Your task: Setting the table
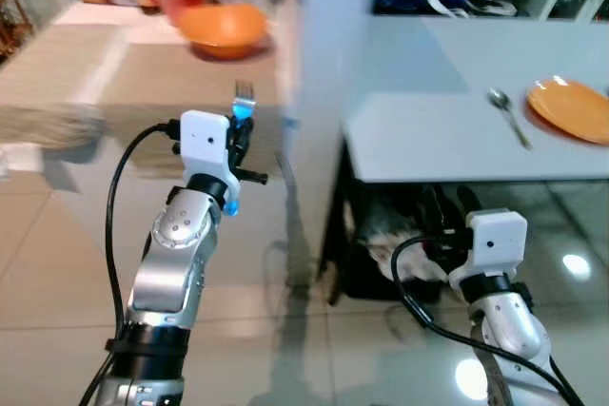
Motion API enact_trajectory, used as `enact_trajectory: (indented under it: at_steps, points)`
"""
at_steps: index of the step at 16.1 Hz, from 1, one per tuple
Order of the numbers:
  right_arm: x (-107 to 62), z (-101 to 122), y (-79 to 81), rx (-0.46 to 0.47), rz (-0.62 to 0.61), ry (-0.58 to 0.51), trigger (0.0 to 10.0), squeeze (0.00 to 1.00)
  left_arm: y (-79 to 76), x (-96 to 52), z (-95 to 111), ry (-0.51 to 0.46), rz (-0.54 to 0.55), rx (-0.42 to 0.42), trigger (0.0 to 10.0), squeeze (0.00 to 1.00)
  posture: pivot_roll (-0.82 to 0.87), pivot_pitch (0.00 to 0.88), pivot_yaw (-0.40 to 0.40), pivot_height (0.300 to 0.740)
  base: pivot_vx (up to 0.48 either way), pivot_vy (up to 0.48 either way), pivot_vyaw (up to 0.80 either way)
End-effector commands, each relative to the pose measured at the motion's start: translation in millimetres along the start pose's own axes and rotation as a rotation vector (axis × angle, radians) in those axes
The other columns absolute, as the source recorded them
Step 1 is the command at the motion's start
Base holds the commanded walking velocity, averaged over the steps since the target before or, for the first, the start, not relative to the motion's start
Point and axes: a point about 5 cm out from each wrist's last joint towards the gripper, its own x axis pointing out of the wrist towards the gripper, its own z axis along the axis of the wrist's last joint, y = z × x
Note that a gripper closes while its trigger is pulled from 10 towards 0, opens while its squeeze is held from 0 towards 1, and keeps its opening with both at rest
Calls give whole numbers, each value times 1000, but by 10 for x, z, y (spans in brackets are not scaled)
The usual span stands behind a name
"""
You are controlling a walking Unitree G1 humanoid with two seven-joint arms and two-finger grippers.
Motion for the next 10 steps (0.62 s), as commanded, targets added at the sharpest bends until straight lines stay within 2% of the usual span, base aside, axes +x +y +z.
enact_trajectory:
  at_steps: [1,5,10]
  points:
    - [2,50,-56,-15,-15,-18,10000,0,-67,38,30,-2,-20,11,0,0,-115,10,-6,740,240,-412,0]
    - [-3,53,-41,-13,-14,-18,10000,0,-72,80,15,17,-10,43,0,0,-118,17,-2,740,258,-400,0]
    - [-16,44,-31,-11,-14,-14,10000,0,-83,107,-10,34,9,20,0,0,-116,17,3,740,297,-374,0]
